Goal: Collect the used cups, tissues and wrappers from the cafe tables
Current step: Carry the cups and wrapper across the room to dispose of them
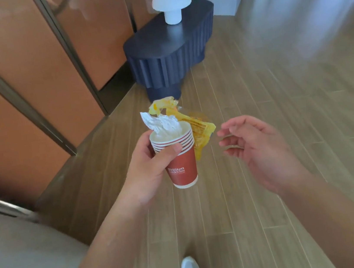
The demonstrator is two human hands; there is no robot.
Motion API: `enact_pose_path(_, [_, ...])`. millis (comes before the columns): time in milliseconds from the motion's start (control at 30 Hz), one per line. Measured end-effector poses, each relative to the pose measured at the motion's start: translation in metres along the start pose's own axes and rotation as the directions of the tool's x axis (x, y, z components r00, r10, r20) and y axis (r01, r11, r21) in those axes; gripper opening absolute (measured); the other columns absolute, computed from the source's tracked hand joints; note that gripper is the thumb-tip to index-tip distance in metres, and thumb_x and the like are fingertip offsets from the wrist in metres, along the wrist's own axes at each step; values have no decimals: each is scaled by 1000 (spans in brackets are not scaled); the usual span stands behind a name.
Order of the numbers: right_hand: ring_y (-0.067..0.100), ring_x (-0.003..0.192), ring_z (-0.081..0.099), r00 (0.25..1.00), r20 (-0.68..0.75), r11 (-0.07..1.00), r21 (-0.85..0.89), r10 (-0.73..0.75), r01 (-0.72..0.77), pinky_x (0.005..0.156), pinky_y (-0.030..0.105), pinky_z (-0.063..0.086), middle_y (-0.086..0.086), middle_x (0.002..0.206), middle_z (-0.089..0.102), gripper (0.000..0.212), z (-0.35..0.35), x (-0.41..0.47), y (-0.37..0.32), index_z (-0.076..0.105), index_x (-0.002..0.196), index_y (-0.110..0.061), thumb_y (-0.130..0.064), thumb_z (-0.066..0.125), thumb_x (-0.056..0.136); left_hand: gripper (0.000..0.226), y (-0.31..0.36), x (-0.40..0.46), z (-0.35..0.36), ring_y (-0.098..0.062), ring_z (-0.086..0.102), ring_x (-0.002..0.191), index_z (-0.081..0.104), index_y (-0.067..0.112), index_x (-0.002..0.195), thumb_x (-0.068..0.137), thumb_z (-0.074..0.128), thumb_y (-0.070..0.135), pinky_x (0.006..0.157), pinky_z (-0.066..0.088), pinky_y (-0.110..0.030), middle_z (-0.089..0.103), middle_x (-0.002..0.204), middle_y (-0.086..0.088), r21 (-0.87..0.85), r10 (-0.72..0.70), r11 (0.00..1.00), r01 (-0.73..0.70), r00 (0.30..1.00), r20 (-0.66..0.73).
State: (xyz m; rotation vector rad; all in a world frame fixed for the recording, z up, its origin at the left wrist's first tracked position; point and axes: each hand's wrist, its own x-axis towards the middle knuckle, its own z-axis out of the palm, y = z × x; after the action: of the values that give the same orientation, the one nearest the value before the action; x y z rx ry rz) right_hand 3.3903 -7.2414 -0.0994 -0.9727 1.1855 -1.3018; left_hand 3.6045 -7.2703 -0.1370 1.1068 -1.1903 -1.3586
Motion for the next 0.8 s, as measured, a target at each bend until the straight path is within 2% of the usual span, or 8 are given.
enact_pose_path(100, [14, 76, 64, 1000, 15, 1000, -21, -16, 16, 68, 28, 49, 0, 85, 72, 18, 29, 44, -3, 74, 74, -29, -24, 57, 79, 77, 15, 51, -24, -17, 72, 107, 59, 10, 133, 65, 80, 39, 80, 56, -23, 75, 120, -3, 7, 24, 1000, -24, 1000, 8])
enact_pose_path(233, [13, 76, 64, 999, 34, 1000, -26, -8, 9, 71, 32, 49, 0, 86, 72, 16, 55, 99, -2, 73, 77, -26, -23, 57, 78, 77, 21, 106, -46, -15, 73, 105, 59, 10, 132, 64, 80, 38, 79, 56, -21, 75, 117, -1, 1, 28, 1000, -28, 1000, 10])
enact_pose_path(467, [14, 75, 63, 999, 52, 1000, 12, 6, -6, 71, 31, 49, 3, 84, 70, 17, 75, 211, 7, 72, 74, -26, -22, 57, 79, 78, 8, 208, -68, -11, 73, 102, 60, 10, 130, 60, 80, 38, 77, 56, -20, 76, 113, 3, 13, -23, 1000, 24, 1000, -9])
enact_pose_path(667, [14, 76, 64, 995, 92, 999, 33, 30, -33, 71, 31, 50, 2, 85, 71, 17, 85, 343, 16, 73, 73, -28, -23, 57, 79, 75, 1, 326, -81, -11, 73, 101, 60, 11, 129, 61, 80, 37, 77, 56, -20, 77, 112, 3, 71, -35, 997, 40, 997, -65])
enact_pose_path(800, [14, 79, 65, 993, 111, 998, 42, 48, -53, 72, 32, 49, 1, 86, 72, 18, 84, 437, 3, 73, 75, -29, -24, 56, 79, 59, 7, 417, -82, -10, 73, 98, 61, 11, 126, 71, 78, 20, 76, 56, -21, 77, 109, 5, 107, -48, 993, 58, 995, -93])
